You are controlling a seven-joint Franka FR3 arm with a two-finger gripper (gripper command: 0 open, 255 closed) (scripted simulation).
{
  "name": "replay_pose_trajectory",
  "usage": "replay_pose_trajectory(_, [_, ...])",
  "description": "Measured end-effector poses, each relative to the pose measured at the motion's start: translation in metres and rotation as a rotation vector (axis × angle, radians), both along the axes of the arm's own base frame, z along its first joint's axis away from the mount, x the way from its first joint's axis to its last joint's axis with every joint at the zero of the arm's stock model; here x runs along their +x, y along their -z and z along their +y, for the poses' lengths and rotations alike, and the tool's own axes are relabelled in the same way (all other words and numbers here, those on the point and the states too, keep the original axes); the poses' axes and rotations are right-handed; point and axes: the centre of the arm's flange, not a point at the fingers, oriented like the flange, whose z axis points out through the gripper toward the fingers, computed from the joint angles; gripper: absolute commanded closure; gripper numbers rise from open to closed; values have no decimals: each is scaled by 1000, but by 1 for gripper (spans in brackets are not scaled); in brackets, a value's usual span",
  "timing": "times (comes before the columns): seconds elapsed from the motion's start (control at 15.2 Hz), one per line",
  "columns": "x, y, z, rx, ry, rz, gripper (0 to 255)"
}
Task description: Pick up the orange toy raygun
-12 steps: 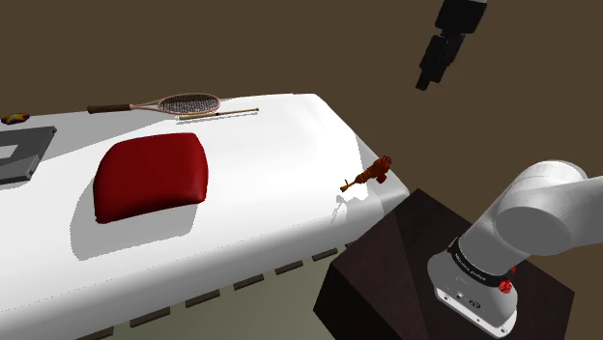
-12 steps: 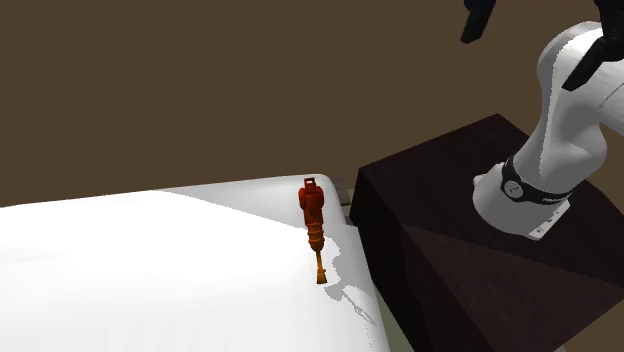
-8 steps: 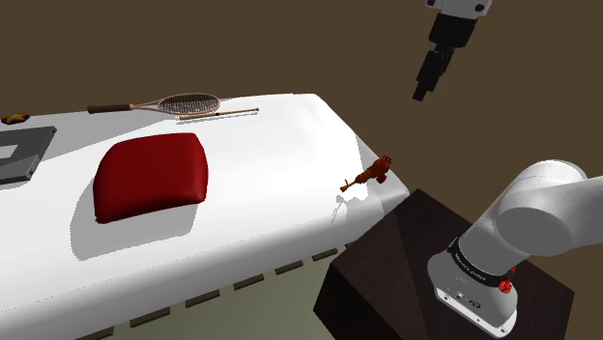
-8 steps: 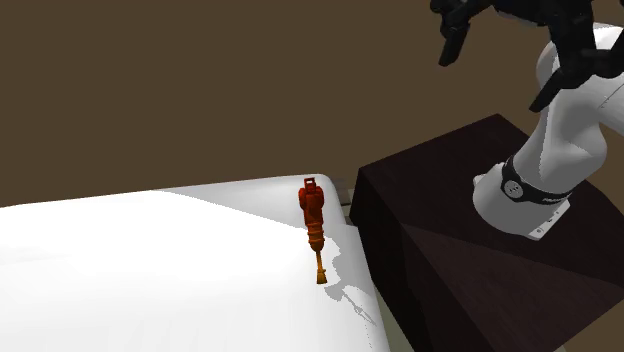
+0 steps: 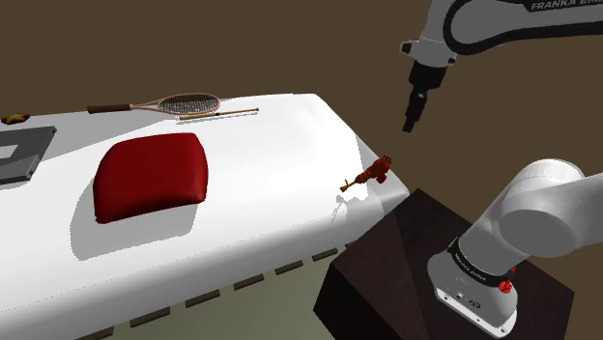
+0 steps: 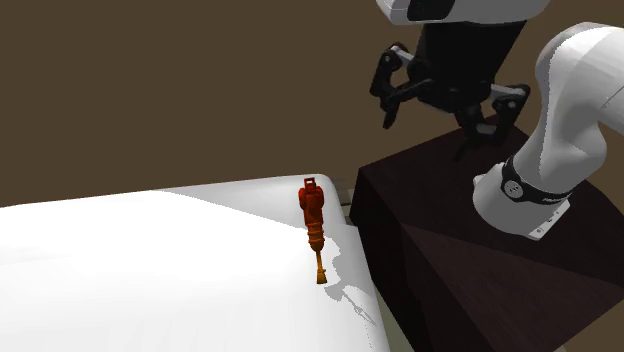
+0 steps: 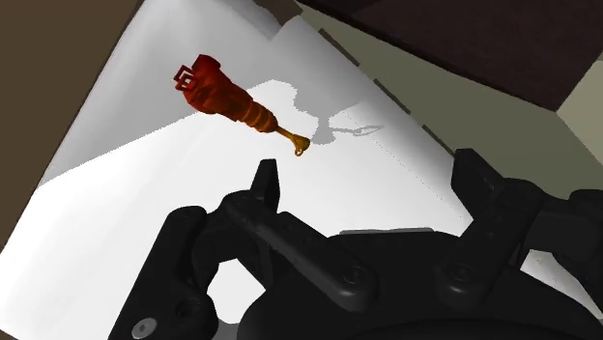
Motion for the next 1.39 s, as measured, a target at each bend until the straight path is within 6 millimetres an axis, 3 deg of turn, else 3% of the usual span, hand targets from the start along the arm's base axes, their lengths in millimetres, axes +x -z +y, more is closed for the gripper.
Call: replay_pose_trajectory(1.39, [74,252,-53,-121,-762,18,0])
